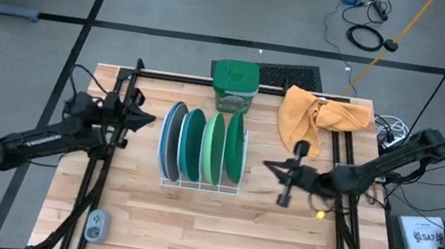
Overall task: Sort dishes
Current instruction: Return to Home Position
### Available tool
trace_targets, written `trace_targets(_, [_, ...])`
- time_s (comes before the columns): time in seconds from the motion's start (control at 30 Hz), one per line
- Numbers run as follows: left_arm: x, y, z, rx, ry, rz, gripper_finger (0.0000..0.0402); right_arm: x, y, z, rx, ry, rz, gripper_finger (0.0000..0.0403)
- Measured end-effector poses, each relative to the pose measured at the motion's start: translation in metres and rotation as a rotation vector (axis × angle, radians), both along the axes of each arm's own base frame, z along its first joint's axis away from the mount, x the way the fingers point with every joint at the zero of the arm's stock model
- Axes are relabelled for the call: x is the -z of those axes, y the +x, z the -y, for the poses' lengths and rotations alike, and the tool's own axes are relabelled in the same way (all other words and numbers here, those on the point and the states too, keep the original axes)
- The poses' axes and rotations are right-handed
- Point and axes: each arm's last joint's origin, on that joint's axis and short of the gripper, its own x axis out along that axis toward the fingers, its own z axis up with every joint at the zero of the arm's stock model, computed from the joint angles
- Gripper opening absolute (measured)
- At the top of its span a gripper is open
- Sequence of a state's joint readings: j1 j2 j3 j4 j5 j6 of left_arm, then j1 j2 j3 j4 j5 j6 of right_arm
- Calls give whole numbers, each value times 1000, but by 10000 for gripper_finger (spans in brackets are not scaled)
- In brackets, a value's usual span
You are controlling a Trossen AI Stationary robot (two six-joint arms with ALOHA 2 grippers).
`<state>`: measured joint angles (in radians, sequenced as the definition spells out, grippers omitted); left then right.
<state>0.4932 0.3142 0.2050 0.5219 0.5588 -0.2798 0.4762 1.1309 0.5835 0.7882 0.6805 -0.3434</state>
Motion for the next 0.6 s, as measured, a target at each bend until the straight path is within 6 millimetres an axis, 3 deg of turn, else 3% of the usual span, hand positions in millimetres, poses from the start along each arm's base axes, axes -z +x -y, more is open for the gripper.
trace_targets(0.13, [-11,-9,4,-70,33,-94,1,18,-39,18,-59,67,19,1])
trace_targets(0.27, [-12,-19,9,-117,51,-95,1,48,-65,31,-110,122,13,1])
trace_targets(0.4, [10,-22,10,-204,31,-132,1,74,-79,40,-130,156,4,0])
trace_targets(0.6, [44,-15,8,-297,-9,-142,0,94,-88,51,-104,167,24,0])
